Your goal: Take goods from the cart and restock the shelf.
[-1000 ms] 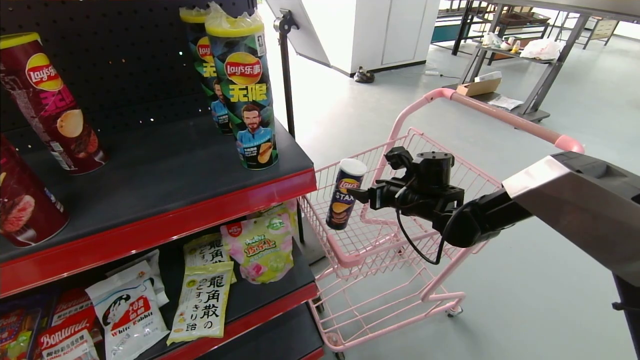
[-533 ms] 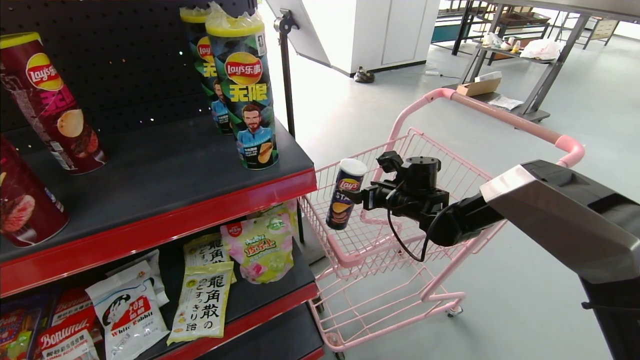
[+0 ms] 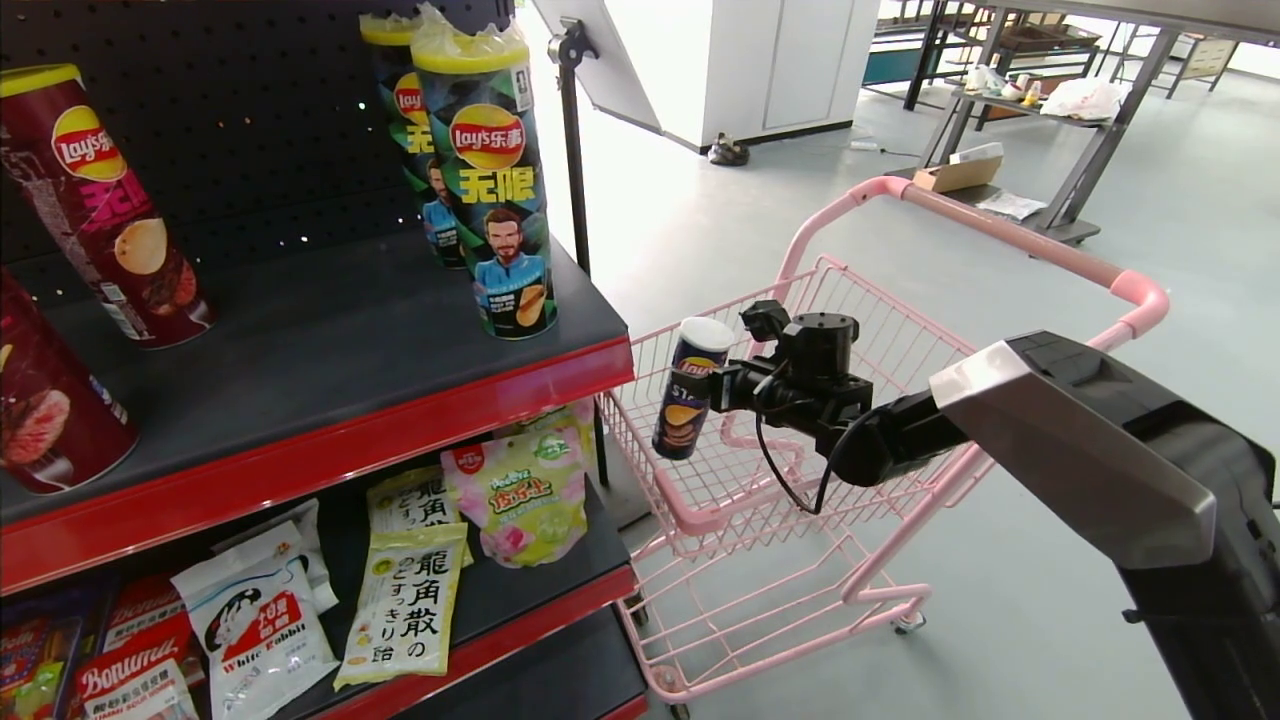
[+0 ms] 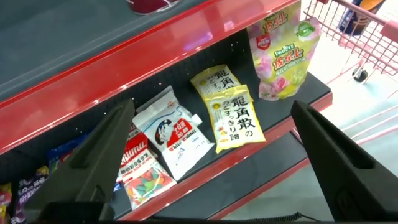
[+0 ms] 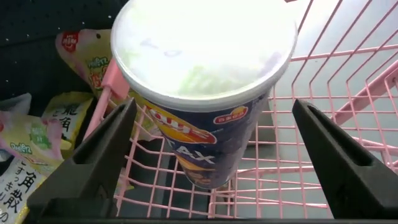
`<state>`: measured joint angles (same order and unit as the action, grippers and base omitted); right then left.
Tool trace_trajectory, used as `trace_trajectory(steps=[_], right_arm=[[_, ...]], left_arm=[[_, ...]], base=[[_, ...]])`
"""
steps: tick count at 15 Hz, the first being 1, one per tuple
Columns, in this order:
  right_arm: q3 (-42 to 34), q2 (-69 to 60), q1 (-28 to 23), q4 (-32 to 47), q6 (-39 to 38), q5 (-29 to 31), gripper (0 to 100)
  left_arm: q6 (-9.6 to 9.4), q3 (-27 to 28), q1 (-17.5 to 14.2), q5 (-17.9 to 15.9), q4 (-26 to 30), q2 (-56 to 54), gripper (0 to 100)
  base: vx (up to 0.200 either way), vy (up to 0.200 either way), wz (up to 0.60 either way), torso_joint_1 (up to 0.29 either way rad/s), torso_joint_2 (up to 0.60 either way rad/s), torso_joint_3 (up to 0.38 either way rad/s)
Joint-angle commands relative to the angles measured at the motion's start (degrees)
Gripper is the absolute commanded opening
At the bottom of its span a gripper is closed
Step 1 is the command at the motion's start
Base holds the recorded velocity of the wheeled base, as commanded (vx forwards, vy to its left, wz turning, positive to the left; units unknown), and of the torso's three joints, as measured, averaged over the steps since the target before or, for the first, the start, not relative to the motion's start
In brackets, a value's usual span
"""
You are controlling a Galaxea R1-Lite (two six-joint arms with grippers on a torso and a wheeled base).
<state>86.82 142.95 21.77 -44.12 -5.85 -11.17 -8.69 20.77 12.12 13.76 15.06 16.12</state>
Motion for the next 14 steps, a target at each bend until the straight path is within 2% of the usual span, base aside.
trace_trajectory(steps=[1,5,9,10,14], right_arm=[[2.21,1.46,0.02,-0.09,0.05,0.0,100],[4.58,2.51,0.11,1.93,-0.04,0.0,100],[10.3,5.15,0.99,3.42,-1.71,0.44,100],[11.44,5.68,1.17,4.22,-1.88,1.06,0],[12.85,7.35,1.69,4.65,-3.2,1.59,0]], left_arm=[[-0.01,0.06,0.01,0.04,-0.03,0.14,100],[-0.01,-0.03,0.01,0.04,0.06,-0.12,100],[-0.1,-0.03,0.01,0.04,0.06,-0.12,100],[-0.1,-0.03,0.01,0.12,0.06,-0.12,100],[-0.1,-0.03,0.01,0.21,0.06,-0.12,100]], base=[[0.0,0.0,0.0,0.0,0.0,0.0],[0.0,0.0,0.0,0.0,0.0,0.0],[0.0,0.0,0.0,0.0,0.0,0.0],[0.0,0.0,0.0,0.0,0.0,0.0],[0.0,0.0,0.0,0.0,0.0,0.0]])
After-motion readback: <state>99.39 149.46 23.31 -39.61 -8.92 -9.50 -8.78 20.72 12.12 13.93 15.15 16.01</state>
